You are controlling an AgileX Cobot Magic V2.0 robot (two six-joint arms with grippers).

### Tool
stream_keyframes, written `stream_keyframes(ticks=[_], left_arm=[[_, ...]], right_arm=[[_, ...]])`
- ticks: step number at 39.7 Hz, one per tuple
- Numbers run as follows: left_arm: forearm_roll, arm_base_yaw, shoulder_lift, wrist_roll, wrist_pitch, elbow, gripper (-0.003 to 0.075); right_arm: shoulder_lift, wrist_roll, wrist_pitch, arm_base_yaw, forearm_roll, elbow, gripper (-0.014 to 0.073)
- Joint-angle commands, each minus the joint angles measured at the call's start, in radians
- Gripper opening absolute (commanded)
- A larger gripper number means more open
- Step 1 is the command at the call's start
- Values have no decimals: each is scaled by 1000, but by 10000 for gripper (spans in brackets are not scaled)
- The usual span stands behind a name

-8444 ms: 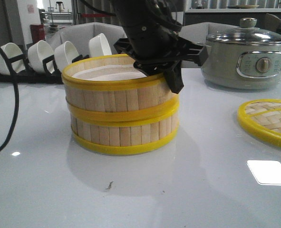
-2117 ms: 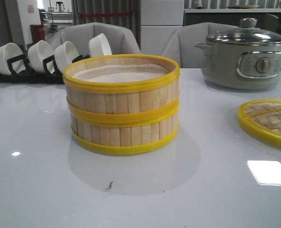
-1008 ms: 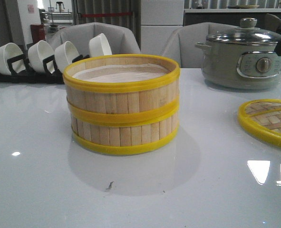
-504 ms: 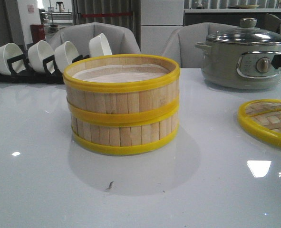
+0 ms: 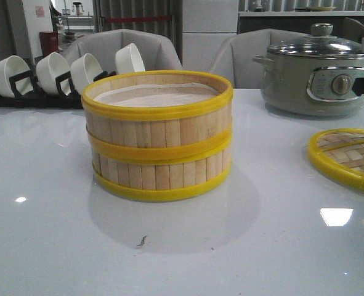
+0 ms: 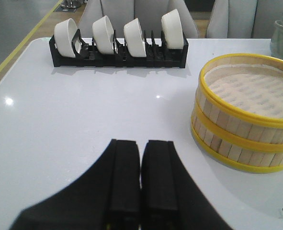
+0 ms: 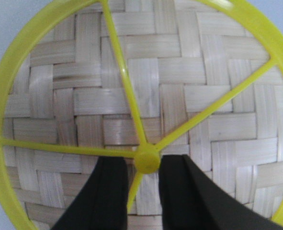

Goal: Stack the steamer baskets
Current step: 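Lower the right gripper onto the lid's center hub and grasp it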

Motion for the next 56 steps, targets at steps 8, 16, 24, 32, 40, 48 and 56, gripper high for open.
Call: stream_keyframes(ticks=[8, 16, 24, 32, 40, 48, 56], left_arm=[[-4, -6, 12, -5, -85, -28, 85], [-4, -6, 12, -5, -85, -28, 85], [-4, -6, 12, -5, -85, -28, 85], [-4, -6, 12, -5, -85, -28, 85], [-4, -6, 12, -5, -85, -28, 85], [-4, -6, 12, -5, -85, -28, 85], [-4, -6, 12, -5, -85, -28, 85]], right_arm=[[-54, -5, -55, -7, -2, -34, 303], [-40, -5, -61, -7, -2, -34, 303], [-40, -4, -63, -7, -1, -53, 303], [-40, -4, -54, -7, -1, -70, 303], [-40, -4, -51, -7, -1, -70, 303], [-40, -4, -53, -7, -1, -70, 308], [-40, -4, -56, -7, -1, -70, 381]])
